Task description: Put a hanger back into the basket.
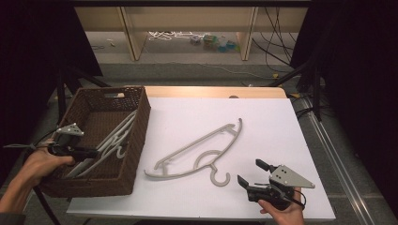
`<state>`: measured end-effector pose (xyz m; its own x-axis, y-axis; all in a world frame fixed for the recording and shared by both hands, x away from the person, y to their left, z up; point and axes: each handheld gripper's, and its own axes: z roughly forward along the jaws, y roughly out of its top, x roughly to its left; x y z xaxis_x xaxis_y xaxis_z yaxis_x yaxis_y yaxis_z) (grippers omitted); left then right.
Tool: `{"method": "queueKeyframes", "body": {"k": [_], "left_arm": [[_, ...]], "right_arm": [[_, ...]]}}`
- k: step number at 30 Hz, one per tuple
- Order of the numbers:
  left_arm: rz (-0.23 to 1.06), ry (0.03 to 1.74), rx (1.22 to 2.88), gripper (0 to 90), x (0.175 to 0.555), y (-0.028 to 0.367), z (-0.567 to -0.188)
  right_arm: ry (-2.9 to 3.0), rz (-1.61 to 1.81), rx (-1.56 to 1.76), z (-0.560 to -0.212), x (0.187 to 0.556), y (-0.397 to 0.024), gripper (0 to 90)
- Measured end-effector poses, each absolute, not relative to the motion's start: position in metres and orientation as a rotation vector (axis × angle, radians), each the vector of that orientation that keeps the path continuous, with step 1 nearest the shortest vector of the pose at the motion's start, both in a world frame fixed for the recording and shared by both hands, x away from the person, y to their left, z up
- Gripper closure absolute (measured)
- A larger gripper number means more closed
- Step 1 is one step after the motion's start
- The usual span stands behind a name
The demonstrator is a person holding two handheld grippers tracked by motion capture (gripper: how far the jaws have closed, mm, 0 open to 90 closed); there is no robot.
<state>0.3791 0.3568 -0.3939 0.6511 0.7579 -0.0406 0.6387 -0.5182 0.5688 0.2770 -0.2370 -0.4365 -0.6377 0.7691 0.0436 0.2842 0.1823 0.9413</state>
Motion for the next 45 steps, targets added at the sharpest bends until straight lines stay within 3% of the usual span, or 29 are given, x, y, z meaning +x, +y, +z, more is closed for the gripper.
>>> {"method": "queueKeyframes", "body": {"k": [6, 12, 16, 22, 35, 45], "left_arm": [[0.340, 1.085, 2.272, 70.5, 0.377, 0.356, -0.386], [0.457, 1.067, 2.177, 54.2, 0.372, 0.350, -0.376], [0.533, 1.053, 2.030, 43.9, 0.372, 0.343, -0.369], [0.511, 1.040, 1.893, 32.2, 0.361, 0.321, -0.362], [0.483, 0.931, 1.704, 18.3, 0.337, 0.269, -0.346], [0.470, 0.853, 1.681, 16.4, 0.317, 0.221, -0.345]], "right_arm": [[2.011, 1.461, 0.981, -0.437, 0.277, -0.236, 17.0], [2.014, 1.460, 0.982, -0.437, 0.277, -0.236, 17.0], [2.012, 1.459, 0.982, -0.437, 0.277, -0.236, 17.0], [2.021, 1.455, 0.982, -0.436, 0.277, -0.237, 17.0], [2.021, 1.461, 0.977, -0.436, 0.277, -0.237, 16.9], [2.022, 1.464, 0.977, -0.436, 0.276, -0.237, 16.9]]}}
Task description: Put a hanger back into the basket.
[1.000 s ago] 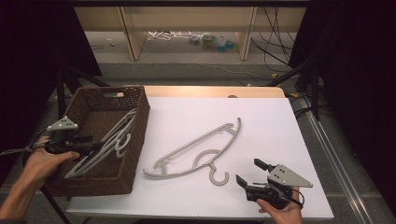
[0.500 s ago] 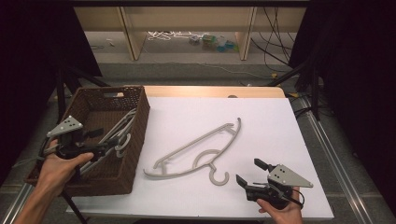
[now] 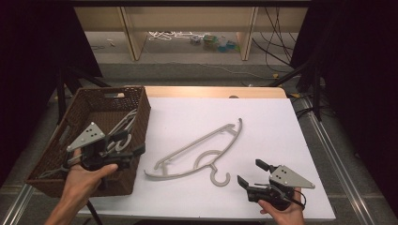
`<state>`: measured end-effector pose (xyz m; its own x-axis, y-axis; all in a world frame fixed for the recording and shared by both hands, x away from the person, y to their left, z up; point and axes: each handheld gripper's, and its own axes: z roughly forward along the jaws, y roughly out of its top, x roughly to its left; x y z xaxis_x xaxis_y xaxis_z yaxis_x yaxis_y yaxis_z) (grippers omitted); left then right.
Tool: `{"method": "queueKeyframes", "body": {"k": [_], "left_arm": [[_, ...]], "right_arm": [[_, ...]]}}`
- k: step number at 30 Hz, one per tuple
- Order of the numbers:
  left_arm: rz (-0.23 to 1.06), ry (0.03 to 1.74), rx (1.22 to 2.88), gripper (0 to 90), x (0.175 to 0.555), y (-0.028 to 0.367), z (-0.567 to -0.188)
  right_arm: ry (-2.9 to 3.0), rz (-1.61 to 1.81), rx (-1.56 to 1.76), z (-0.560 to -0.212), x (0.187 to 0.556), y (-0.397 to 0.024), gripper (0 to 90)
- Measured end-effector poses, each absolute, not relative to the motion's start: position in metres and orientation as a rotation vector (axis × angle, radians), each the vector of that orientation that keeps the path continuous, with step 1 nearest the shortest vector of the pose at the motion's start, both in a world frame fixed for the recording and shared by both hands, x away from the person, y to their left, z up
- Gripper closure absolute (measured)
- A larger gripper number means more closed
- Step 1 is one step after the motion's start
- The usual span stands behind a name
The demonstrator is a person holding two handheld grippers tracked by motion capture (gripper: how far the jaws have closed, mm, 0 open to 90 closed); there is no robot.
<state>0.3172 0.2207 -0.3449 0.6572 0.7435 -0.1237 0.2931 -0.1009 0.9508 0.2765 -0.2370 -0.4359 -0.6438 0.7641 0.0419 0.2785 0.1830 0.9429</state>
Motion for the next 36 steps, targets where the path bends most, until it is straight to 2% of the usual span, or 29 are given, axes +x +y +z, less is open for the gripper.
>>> {"method": "queueKeyframes", "body": {"k": [10, 24, 36], "left_arm": [[0.475, 0.791, 1.626, 16.2, 0.313, 0.185, -0.361], [0.427, 0.746, 1.723, 16.2, 0.307, 0.140, -0.407], [0.419, 0.756, 1.779, 16.6, 0.302, 0.123, -0.435]], "right_arm": [[1.998, 1.477, 0.959, -0.437, 0.278, -0.238, 16.8], [1.975, 1.487, 0.963, -0.435, 0.278, -0.242, 15.8], [1.977, 1.500, 0.950, -0.435, 0.277, -0.242, 15.7]]}}
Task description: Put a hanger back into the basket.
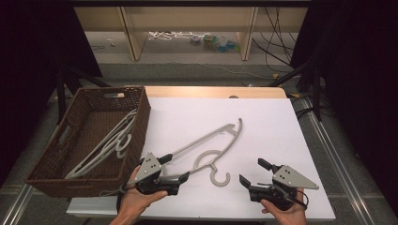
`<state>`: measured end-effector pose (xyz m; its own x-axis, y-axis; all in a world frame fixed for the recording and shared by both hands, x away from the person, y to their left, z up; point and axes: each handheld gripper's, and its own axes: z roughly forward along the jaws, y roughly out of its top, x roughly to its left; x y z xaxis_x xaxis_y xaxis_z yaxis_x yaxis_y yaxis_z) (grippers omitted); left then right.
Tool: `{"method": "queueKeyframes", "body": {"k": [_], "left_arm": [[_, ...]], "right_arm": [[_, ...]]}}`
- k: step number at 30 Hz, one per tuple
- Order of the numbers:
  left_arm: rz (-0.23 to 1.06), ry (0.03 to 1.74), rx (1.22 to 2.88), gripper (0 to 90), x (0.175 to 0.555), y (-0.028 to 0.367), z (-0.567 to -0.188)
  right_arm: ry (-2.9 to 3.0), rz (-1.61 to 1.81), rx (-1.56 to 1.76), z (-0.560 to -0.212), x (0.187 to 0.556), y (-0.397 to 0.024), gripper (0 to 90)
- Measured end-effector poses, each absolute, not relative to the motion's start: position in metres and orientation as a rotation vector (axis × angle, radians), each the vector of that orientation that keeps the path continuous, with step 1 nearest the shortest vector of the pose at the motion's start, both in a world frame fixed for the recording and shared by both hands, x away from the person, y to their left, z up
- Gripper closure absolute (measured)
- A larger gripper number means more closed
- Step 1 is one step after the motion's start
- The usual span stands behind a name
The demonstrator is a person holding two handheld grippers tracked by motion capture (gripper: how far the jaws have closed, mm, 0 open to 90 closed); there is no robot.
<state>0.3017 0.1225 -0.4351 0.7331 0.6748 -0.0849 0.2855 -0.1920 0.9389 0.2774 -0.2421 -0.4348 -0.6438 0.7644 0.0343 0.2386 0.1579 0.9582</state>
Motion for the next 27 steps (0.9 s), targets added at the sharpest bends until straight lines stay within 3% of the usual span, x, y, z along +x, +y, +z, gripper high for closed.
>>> {"method": "queueKeyframes", "body": {"k": [14, 27], "left_arm": [[0.378, 0.709, 2.031, 16.4, 0.323, 0.097, -0.456], [0.325, 0.704, 2.238, 22.2, 0.346, 0.079, -0.467]], "right_arm": [[1.984, 1.485, 0.953, -0.435, 0.276, -0.240, 15.7], [2.007, 1.484, 0.942, -0.434, 0.275, -0.235, 15.8]]}}
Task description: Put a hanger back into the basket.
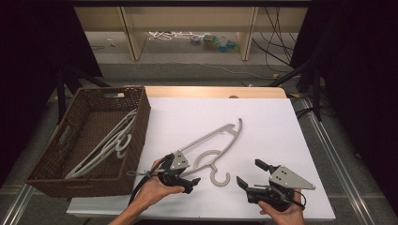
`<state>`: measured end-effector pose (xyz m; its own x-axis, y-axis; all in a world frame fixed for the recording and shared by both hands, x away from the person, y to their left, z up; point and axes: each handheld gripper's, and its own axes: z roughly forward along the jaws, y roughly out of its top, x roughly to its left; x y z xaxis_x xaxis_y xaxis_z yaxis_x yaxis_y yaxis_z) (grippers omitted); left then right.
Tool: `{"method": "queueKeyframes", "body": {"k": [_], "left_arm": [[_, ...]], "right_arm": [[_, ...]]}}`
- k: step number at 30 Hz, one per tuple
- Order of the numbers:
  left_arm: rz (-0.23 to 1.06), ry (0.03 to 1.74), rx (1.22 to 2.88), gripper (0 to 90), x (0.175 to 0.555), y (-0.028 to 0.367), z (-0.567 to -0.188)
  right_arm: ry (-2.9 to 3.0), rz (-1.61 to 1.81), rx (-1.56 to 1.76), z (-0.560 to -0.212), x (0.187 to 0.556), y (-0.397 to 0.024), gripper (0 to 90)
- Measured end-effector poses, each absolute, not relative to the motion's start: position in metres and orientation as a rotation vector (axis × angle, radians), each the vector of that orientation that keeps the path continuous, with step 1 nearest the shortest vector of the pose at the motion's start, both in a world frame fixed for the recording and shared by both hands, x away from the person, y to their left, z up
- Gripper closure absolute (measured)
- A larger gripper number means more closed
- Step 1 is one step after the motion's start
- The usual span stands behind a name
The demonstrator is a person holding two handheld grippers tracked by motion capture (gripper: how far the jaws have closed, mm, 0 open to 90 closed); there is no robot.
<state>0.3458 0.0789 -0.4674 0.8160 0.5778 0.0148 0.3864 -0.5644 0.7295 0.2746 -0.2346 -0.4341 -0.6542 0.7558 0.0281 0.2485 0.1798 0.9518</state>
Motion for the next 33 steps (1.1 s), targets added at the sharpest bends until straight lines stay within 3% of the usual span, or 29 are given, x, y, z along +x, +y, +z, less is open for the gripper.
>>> {"method": "queueKeyframes", "body": {"k": [12, 22, 33], "left_arm": [[0.222, 0.685, 2.489, 39.7, 0.366, 0.072, -0.473], [0.141, 0.742, 2.500, 55.3, 0.381, 0.065, -0.472], [0.119, 0.684, 2.656, 65.9, 0.385, 0.050, -0.465]], "right_arm": [[2.021, 1.485, 0.950, -0.435, 0.276, -0.233, 15.9], [2.028, 1.496, 0.950, -0.436, 0.276, -0.232, 16.0], [2.043, 1.461, 0.956, -0.435, 0.276, -0.233, 16.0]]}}
